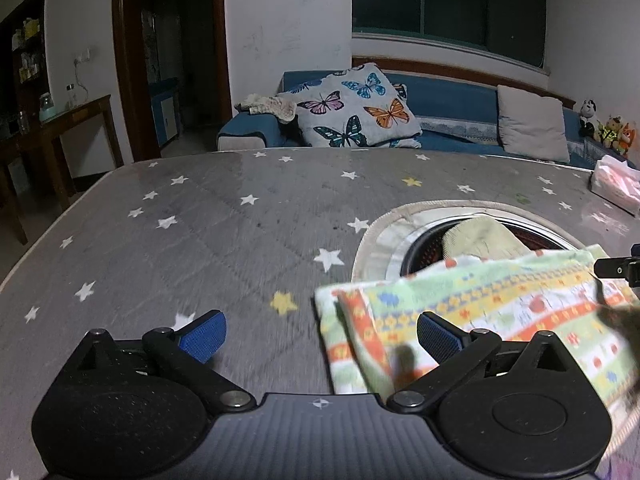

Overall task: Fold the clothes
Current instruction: 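Lower both open tools to the folded edge of the striped top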

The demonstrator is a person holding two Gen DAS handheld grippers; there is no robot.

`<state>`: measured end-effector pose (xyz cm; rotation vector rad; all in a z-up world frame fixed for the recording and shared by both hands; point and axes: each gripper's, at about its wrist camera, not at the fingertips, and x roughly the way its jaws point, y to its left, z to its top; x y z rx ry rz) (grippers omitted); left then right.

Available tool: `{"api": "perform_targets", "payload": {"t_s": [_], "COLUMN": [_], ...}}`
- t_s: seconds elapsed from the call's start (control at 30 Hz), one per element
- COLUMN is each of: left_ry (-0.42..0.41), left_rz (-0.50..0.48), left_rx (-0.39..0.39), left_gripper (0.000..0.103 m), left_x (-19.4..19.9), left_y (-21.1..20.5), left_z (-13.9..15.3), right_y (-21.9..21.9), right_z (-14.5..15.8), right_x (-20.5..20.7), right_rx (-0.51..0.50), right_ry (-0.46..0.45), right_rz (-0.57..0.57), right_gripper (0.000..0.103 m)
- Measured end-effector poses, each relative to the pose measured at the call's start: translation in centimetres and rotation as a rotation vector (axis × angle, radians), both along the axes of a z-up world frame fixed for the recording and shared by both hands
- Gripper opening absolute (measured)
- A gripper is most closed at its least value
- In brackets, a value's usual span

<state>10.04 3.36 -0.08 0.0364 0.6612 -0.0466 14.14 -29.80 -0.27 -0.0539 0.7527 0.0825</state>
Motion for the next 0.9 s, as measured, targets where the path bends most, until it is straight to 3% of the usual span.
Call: {"api": "perform_targets", "payload": {"t_s": [0.37, 0.63, 0.9], "left_ry": [0.051, -0.001, 0.052], "left_rz": [0.006, -0.074, -0.105], "left_rx": [0.08, 0.044, 0.116], "left_gripper": [0.103, 0.103, 0.103], "left_x": [3.4, 3.5, 6.5], "left_y": [-0.8, -3.1, -5.8], "left_z": [-1.8, 0.4, -1.2], "right_y": [-0.9, 2.4, 3.9], "right_z": [-1.1, 0.6, -0.7], "right_x": [2.0, 2.3, 3.6], "right_rx": [-0.025, 0.0, -0.031], "right_ry": [0.033, 0.009, 0.048], "right_rz": [-0.041, 0.061, 0.069], "right_gripper": [0.103, 0.103, 0.103]}}
